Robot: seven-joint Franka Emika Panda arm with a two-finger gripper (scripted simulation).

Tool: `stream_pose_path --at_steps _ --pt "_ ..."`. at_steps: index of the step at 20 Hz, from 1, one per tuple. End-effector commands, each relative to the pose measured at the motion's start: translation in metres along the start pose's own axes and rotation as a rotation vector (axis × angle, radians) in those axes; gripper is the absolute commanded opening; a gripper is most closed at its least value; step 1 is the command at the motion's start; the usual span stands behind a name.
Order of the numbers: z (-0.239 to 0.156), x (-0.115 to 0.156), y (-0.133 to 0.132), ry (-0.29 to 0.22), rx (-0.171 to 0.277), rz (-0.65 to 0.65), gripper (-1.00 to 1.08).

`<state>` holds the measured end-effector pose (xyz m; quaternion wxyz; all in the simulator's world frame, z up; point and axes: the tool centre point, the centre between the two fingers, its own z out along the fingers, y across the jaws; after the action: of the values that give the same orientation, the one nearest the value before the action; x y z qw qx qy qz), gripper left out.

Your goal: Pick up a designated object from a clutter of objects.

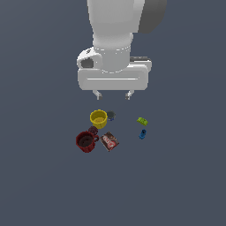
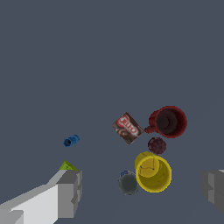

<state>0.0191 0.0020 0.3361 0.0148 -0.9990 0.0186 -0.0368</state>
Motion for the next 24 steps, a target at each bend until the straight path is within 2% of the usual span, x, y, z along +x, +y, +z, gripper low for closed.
stream_pose_path --at_steps 1,16,24 --pt "0.0 0.0 0.0 0.0 0.0 0.0 1.0" --pt "-0.016 0.004 -0.011 0.029 0.005 -0.057 1.0" --pt "0.005 0.006 -0.001 0.022 0.007 -0.004 1.0"
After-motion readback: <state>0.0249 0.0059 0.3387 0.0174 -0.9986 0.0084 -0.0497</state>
